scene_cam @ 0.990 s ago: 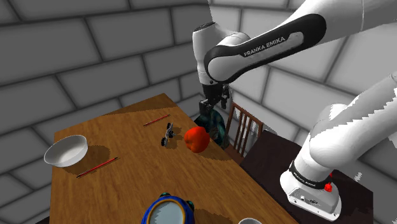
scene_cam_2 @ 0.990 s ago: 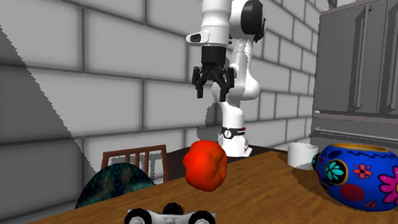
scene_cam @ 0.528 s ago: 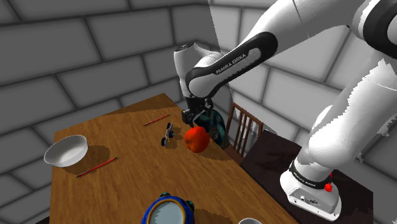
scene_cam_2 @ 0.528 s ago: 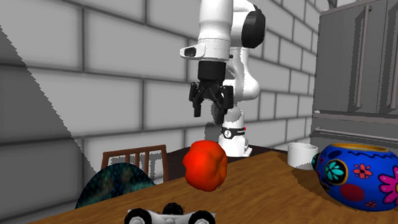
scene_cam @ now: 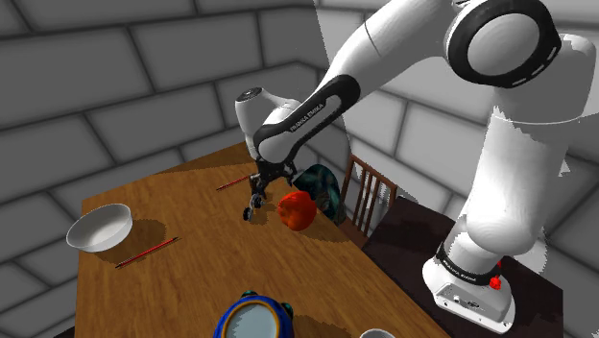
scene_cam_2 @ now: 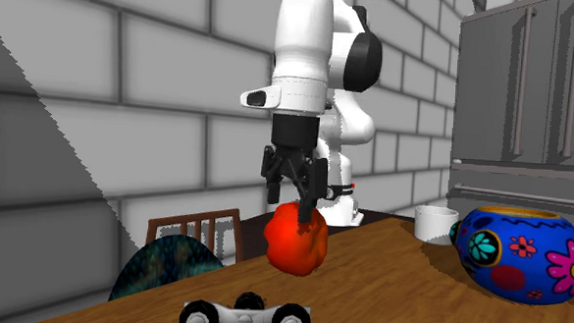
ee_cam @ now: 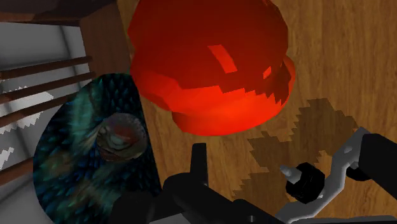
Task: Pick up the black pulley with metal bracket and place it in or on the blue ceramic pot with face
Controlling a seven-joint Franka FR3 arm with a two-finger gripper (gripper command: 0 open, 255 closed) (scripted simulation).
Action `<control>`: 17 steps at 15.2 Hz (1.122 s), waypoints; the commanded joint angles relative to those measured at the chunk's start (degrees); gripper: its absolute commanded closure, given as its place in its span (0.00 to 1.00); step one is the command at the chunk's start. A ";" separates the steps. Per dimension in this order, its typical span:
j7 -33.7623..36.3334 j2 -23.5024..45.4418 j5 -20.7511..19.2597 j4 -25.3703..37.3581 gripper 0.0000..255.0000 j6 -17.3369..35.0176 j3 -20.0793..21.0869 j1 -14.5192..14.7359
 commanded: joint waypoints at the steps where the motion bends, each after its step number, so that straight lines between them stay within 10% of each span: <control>1: 3.14 4.47 -1.86 4.03 0.00 0.51 -0.57 0.84; 9: 11.70 22.48 -6.50 23.61 0.00 -0.15 -4.40 5.03; 17: 12.38 25.93 -7.65 22.99 0.00 3.89 -5.31 5.20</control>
